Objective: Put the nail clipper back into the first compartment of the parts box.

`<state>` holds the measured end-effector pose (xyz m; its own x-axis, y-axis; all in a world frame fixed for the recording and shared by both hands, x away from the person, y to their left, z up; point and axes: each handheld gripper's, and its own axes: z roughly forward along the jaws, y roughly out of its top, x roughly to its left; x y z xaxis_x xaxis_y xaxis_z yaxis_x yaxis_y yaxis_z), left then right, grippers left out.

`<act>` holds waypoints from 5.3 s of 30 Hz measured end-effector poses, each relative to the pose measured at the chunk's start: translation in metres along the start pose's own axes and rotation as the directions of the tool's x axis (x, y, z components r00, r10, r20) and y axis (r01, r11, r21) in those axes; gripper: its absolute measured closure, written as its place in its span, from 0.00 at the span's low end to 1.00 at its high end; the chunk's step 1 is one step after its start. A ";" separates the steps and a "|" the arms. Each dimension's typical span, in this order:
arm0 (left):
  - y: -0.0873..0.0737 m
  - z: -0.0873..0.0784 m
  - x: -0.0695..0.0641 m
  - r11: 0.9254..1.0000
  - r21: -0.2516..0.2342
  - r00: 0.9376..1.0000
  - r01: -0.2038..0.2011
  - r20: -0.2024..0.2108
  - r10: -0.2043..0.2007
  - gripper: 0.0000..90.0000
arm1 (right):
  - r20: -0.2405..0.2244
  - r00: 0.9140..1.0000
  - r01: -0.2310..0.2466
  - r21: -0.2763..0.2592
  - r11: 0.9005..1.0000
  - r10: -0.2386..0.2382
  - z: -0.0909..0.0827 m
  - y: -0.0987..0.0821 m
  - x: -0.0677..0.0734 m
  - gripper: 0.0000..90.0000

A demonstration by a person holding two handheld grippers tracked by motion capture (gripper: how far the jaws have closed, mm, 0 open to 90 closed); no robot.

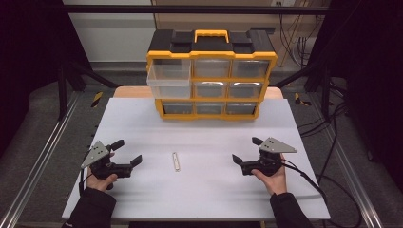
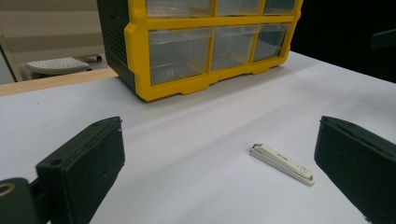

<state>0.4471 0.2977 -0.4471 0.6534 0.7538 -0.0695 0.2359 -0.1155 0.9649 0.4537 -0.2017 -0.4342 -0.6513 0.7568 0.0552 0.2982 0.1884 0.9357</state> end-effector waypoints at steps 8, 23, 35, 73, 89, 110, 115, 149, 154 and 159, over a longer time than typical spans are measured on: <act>0.000 0.001 -0.001 1.000 0.002 1.000 0.001 0.000 -0.001 0.02 | -0.020 1.000 0.007 0.008 1.000 -0.007 0.012 0.011 0.014 0.01; -0.001 0.000 0.000 1.000 0.004 1.000 -0.001 -0.005 0.001 0.02 | -0.060 0.998 0.031 0.047 0.998 -0.028 0.043 0.031 0.044 0.01; -0.001 0.001 -0.001 1.000 0.007 1.000 -0.002 -0.005 0.002 0.02 | -0.088 0.995 0.048 0.085 0.995 -0.040 0.076 0.042 0.074 0.02; -0.002 0.002 -0.001 1.000 0.016 1.000 -0.001 -0.006 0.001 0.02 | -0.147 0.986 0.121 0.294 0.948 -0.080 0.165 0.030 0.126 0.06; -0.002 0.003 -0.001 1.000 0.017 1.000 -0.001 -0.005 0.001 0.02 | -0.156 0.982 0.162 0.388 0.907 -0.109 0.186 0.013 0.130 0.38; -0.002 0.003 -0.001 1.000 0.024 1.000 0.000 -0.003 0.000 0.02 | -0.169 0.981 0.159 0.396 0.904 -0.099 0.186 0.009 0.133 0.69; -0.002 0.003 -0.002 1.000 0.023 1.000 0.000 -0.003 0.000 0.02 | -0.166 0.982 0.155 0.402 0.902 -0.095 0.186 0.010 0.132 0.75; -0.002 0.003 -0.001 1.000 0.025 1.000 0.000 -0.003 0.000 0.02 | -0.158 0.986 0.117 0.412 0.904 -0.056 0.187 0.013 0.128 0.86; -0.002 0.003 -0.001 1.000 0.025 1.000 -0.001 -0.003 0.001 0.02 | -0.161 0.985 0.120 0.415 0.902 -0.057 0.185 0.015 0.128 0.86; -0.002 0.003 -0.001 1.000 0.024 1.000 0.000 -0.003 0.000 0.02 | -0.165 0.985 0.116 0.408 0.906 -0.052 0.182 0.020 0.128 0.86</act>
<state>0.4481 0.2949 -0.4497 0.6511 0.7559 -0.0686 0.2534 -0.1313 0.9584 0.5034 0.0126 -0.4722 -0.7721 0.6323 0.0637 0.4791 0.5134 0.7120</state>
